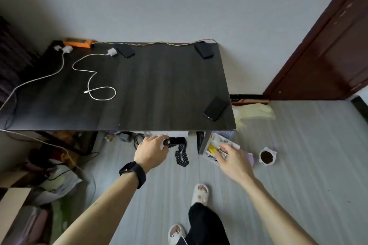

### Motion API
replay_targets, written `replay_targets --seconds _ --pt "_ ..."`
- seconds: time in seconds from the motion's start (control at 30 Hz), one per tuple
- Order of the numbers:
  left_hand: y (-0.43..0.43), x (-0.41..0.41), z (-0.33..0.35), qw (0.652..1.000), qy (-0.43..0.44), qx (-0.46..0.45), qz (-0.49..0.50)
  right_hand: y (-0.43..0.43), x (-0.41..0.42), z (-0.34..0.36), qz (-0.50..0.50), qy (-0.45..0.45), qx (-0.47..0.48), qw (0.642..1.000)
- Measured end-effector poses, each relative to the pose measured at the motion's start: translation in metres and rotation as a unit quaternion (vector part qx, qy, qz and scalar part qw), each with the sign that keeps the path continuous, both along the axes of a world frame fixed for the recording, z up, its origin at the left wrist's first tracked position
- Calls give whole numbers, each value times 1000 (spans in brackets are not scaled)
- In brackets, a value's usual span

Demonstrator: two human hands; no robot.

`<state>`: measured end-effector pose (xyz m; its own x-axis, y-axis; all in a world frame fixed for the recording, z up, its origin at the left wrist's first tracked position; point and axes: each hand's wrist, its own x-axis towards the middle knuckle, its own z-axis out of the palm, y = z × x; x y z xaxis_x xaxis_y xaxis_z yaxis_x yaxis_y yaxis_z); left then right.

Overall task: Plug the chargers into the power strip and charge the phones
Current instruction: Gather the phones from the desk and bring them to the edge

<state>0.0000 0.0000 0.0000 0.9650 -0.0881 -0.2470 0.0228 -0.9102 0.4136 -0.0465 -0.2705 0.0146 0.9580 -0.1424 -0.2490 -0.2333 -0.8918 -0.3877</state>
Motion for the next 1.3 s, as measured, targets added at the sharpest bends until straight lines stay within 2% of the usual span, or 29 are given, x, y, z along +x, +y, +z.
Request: replay_targets --seconds 0.13,0.27,0.33,0.43,0.53,0.67,0.83,1.0,1.13,1.2,1.3 --pt "6 39 -29 998 64 17 15 4 56 -32 -24 68 47 996" --pt "13 90 -60 994 104 36 27 4 129 -66 -96 121 75 985" --pt "20 116 -74 988 140 56 31 4 165 -81 -133 151 67 977" --pt "29 150 -93 983 161 74 40 7 206 -98 -172 149 57 972" --pt "38 175 -105 974 189 115 48 13 240 -105 -188 169 10 968" --pt "60 191 -115 965 211 153 36 26 271 -107 -284 207 20 936" --pt "83 195 -121 960 222 169 -4 31 292 -110 -406 198 47 891" --pt "95 197 -117 954 220 195 -66 46 277 -108 -440 129 132 879" --pt "115 211 -110 954 250 142 -87 86 257 -91 -427 67 167 886" --pt "127 224 -101 952 290 67 -62 114 247 -82 -415 38 204 886" --pt "144 243 -79 937 340 -73 -26 160 232 -68 -373 45 300 877"
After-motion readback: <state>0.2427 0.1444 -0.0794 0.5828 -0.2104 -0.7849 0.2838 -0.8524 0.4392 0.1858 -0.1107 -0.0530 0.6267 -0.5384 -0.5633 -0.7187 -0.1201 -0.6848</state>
